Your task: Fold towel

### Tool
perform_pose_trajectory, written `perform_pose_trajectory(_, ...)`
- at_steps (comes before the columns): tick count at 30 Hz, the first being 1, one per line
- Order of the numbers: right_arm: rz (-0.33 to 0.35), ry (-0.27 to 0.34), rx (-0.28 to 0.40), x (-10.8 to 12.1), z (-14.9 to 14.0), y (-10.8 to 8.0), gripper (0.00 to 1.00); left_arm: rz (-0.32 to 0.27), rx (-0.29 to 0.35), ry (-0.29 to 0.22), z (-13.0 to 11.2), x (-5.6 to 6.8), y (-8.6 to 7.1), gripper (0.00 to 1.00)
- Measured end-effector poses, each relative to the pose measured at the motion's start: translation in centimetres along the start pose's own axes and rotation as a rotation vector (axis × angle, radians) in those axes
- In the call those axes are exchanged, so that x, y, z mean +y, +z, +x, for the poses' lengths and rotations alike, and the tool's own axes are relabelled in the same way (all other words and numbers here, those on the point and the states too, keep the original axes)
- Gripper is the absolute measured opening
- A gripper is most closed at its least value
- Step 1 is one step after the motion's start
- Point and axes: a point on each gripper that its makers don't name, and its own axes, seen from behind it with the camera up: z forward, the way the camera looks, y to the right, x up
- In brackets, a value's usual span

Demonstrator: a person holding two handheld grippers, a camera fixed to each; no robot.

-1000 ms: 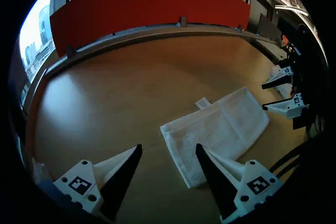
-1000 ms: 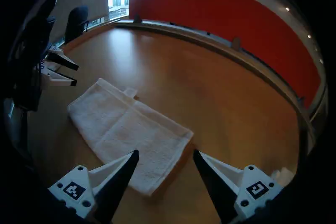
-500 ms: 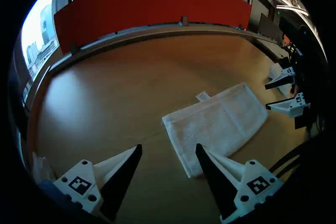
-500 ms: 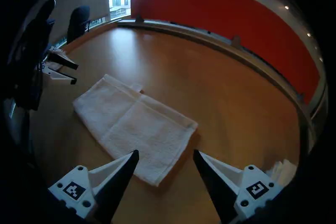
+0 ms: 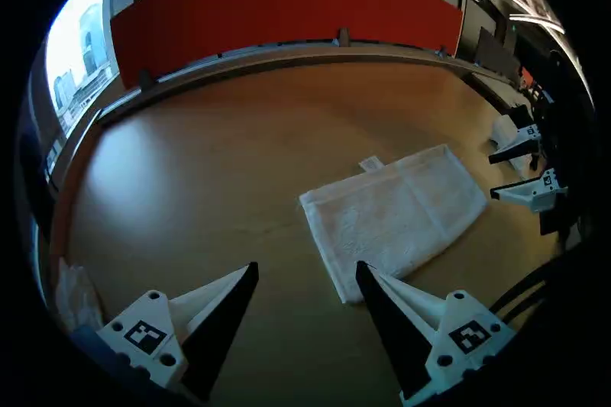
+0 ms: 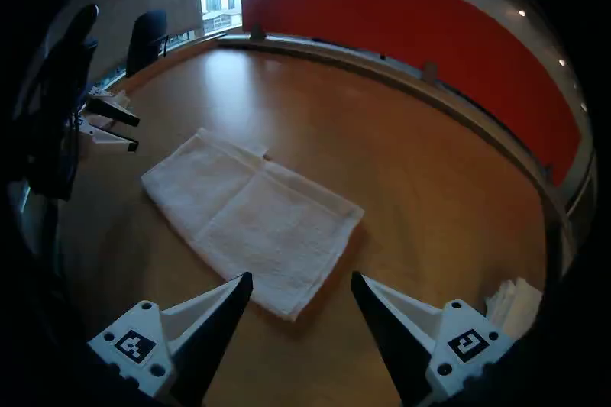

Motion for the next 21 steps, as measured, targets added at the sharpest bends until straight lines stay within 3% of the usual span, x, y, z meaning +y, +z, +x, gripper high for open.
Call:
perform_pose_trajectory(12,0.042,-0.054,-0.008,-0.4,-0.2,0.5,1.00,0.075,0.004,-0.073,-2.3,-1.6,-2.7,0.95)
perform_pose_trajectory(21,0.066,-0.079,-0.008,-0.9,-0.1,1.0,1.00,0.106,0.006,-0.116,-3.9,-1.8,-4.6,0.95)
